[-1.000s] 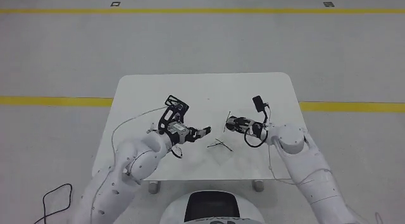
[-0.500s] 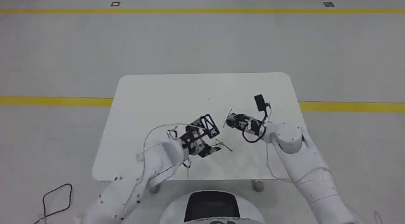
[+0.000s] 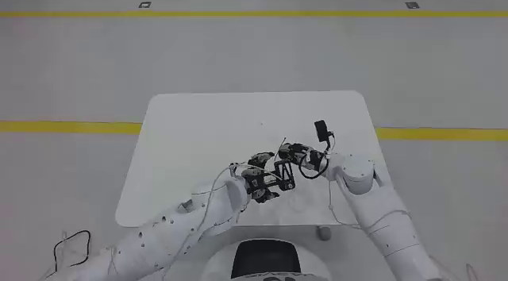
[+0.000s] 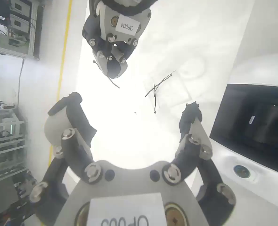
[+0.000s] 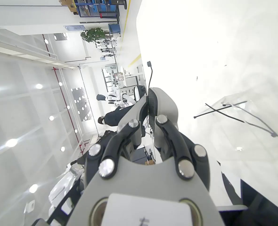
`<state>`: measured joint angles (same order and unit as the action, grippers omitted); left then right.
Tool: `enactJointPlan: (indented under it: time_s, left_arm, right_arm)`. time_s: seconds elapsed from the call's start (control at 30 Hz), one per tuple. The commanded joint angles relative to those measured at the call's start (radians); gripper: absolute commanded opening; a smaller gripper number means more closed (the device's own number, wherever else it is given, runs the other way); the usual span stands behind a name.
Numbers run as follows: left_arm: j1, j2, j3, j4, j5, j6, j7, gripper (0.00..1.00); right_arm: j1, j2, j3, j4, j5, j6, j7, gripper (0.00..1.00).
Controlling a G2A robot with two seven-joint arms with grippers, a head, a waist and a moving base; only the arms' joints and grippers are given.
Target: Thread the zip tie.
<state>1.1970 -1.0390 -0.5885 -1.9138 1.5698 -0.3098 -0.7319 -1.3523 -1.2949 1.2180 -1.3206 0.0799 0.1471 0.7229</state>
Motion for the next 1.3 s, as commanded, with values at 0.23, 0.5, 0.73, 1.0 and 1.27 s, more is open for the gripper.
enactJointPlan:
  time_s: [0.23, 0.5, 0.73, 1.0, 1.27]
  left_arm:
    - [-0.046, 0.009, 0.044, 0.008, 0.0, 0.032, -0.022, 1.0]
    - [-0.131, 0.024, 0.165, 0.042, 0.0, 0.081, 0.044, 1.0]
    - [-0.184, 0.044, 0.255, 0.101, 0.0, 0.255, 0.161, 1.0]
    - [-0.17, 0.044, 0.254, 0.128, 0.0, 0.254, 0.212, 1.0]
    - [-0.264, 0.056, 0.371, 0.184, 0.0, 0.352, 0.232, 1.0]
  right_arm:
    - [-0.004, -0.001, -0.004, -0.003, 0.01, -0.003, -0.005, 0.0]
    - [0.0, -0.003, -0.008, 0.014, 0.118, 0.014, 0.03, 0.0]
    - [0.006, -0.002, -0.005, 0.024, 0.153, 0.016, 0.057, 0.0]
    - [-0.003, -0.002, -0.012, 0.017, 0.162, 0.017, 0.036, 0.0]
    - [-0.008, 0.0, -0.012, 0.013, 0.199, 0.03, 0.032, 0.0]
